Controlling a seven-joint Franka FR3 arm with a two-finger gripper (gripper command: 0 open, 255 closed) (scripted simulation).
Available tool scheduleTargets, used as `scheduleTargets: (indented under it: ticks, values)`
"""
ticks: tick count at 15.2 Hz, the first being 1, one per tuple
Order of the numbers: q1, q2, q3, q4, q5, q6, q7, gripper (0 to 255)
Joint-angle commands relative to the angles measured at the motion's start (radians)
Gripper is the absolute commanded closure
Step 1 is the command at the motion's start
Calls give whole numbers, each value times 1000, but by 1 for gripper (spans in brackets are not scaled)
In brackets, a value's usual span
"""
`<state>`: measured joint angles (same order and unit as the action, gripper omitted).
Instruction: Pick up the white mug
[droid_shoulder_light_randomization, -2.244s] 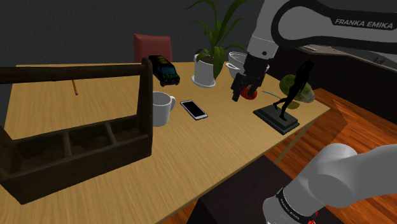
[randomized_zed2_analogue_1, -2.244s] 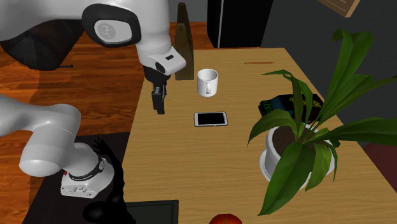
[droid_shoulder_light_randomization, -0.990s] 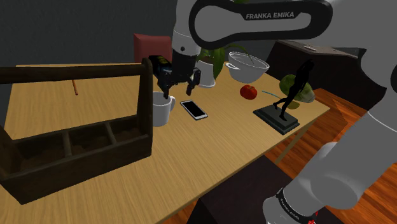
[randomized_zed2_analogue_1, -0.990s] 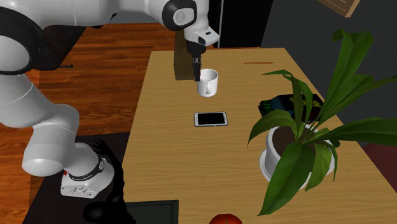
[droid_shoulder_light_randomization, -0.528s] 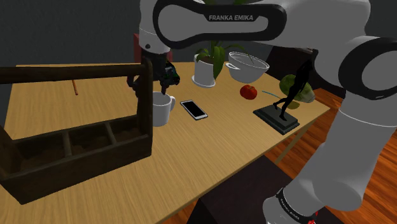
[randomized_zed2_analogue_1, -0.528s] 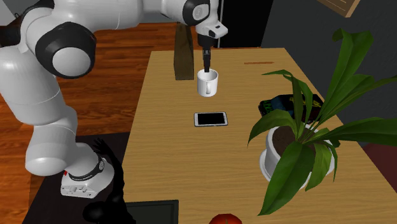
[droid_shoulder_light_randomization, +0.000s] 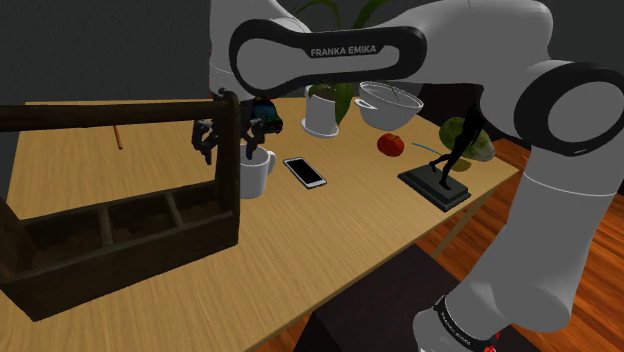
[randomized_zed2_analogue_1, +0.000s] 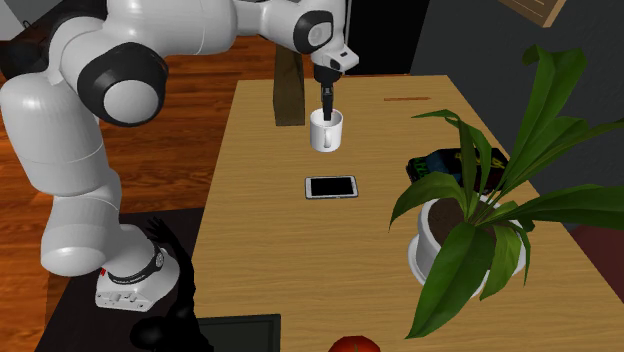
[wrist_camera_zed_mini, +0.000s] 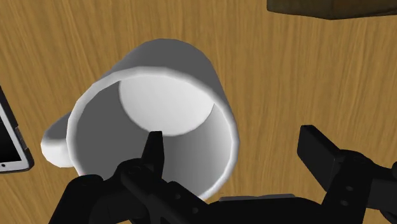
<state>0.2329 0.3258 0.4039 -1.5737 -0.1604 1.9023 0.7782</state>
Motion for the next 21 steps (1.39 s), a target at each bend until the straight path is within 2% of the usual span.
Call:
scheduleTargets:
  ticks: [1,2,3,12,21]
  values:
    - [-2,-1,-1,-19,0,19,0,0]
    - [-2,-1,-1,-19,0,19,0,0]
    - [-2,1,-1,-17,-1,18,1,255]
    - [-2,0,-1,-19,0,19,0,255]
    - [3,-11,4,89,7,-98,-9,255]
